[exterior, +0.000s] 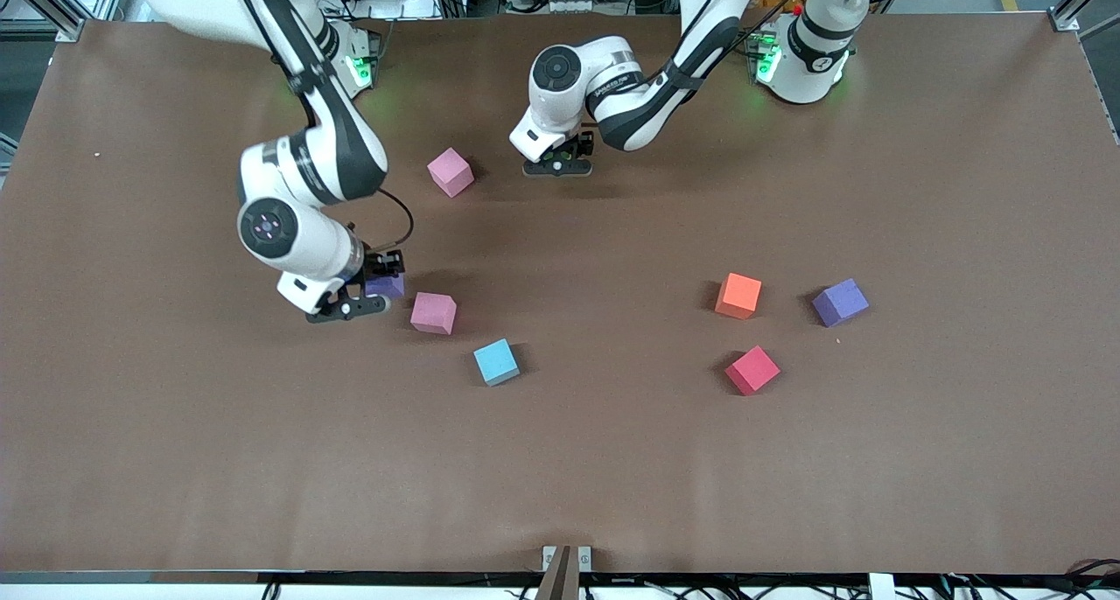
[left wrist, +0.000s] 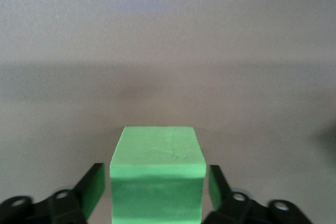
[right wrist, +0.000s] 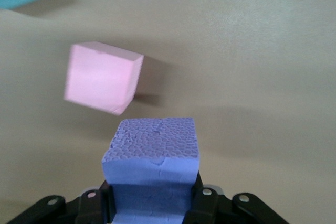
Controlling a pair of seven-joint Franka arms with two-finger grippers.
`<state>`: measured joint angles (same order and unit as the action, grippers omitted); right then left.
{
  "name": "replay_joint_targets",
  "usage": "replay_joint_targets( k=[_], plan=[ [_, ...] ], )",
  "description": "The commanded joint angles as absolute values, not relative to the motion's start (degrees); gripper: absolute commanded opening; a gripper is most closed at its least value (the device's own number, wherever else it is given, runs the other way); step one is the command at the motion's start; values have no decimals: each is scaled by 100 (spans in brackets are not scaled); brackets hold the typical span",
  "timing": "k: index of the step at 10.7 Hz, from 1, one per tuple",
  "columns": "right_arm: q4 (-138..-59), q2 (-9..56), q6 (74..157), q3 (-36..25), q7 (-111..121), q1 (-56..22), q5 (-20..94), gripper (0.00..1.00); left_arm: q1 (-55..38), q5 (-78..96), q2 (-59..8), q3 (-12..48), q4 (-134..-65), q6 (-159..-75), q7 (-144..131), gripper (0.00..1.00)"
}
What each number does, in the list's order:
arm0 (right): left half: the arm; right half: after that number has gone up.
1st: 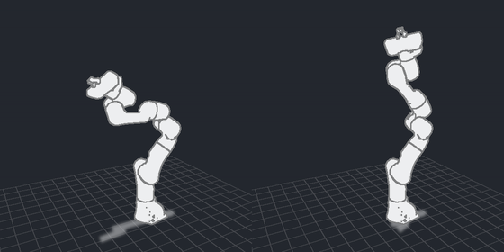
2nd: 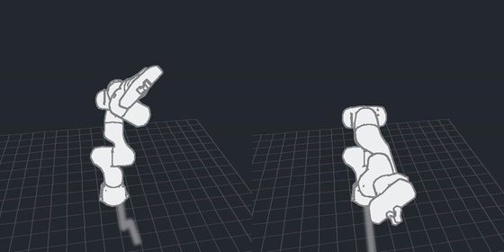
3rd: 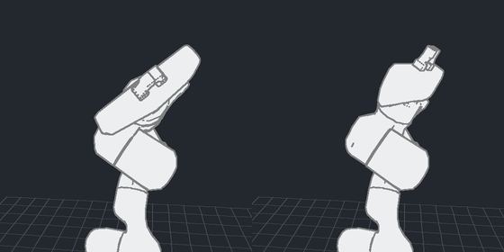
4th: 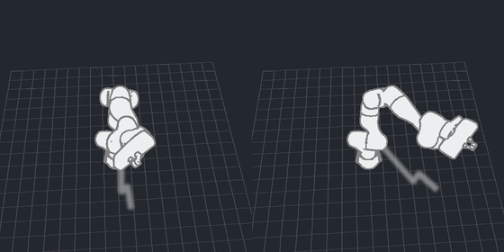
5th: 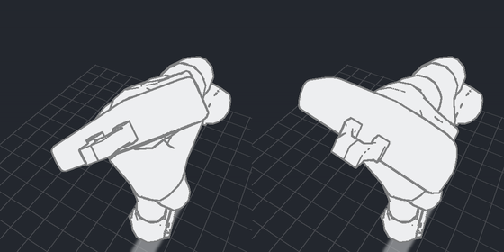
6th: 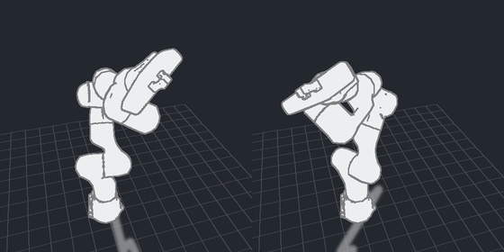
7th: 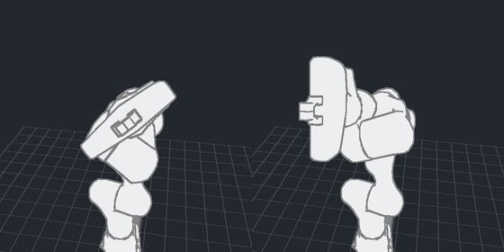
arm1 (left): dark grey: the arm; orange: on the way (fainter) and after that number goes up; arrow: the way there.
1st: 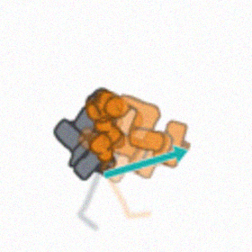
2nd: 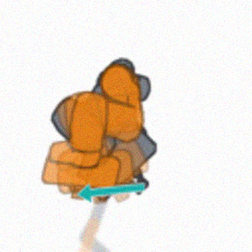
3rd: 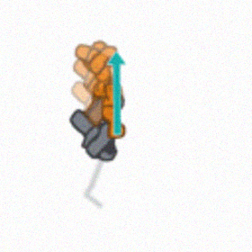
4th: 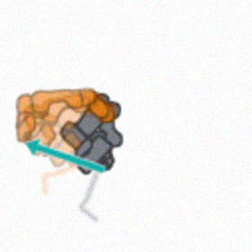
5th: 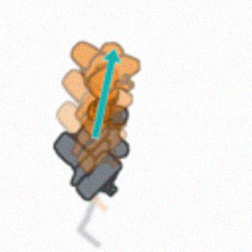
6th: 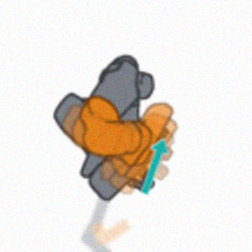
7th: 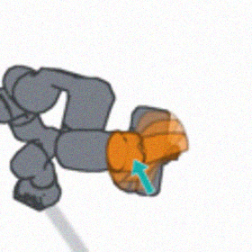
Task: Arrange blocks into number 1
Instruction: 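Set the green cube mid-table with the left gripper while the right lifts purple, then place the purple cube below the green with the right gripper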
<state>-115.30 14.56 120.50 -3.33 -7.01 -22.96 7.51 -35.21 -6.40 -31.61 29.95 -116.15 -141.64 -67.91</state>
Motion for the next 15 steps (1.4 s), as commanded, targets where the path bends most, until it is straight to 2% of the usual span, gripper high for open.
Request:
replay_joint_targets(
  k=[1,3,5,7,10,12,15],
  plan=[
    [-11830,758,11849,-387,-1316,-2513,712,43,-3209,-879,-2666,3059,-11593,-13872,-7031,100],
    [-11856,633,11690,-378,-1537,-2540,712,43,-2815,-879,-2086,3050,-11549,-13476,-6996,100],
    [-11865,650,11742,-387,-1957,-3047,712,43,-2235,-870,-1584,2971,-11540,-13316,-6952,100],
    [-11795,782,12056,-387,-2529,-3723,703,43,-1637,-870,-1381,2743,-11278,-13159,-6568,100],
    [-11480,1368,12401,-378,-3056,-4707,703,43,-943,-835,-1380,2287,-10838,-12701,-5095,100],
    [-11181,1948,12681,-360,-3628,-5315,721,43,-424,-835,-1424,2233,-10749,-12665,-4353,100],
    [-11180,2512,13383,-352,-3988,-5974,773,44,-62,-879,-1556,2215,-10267,-12324,-4009,100]
  ],
)
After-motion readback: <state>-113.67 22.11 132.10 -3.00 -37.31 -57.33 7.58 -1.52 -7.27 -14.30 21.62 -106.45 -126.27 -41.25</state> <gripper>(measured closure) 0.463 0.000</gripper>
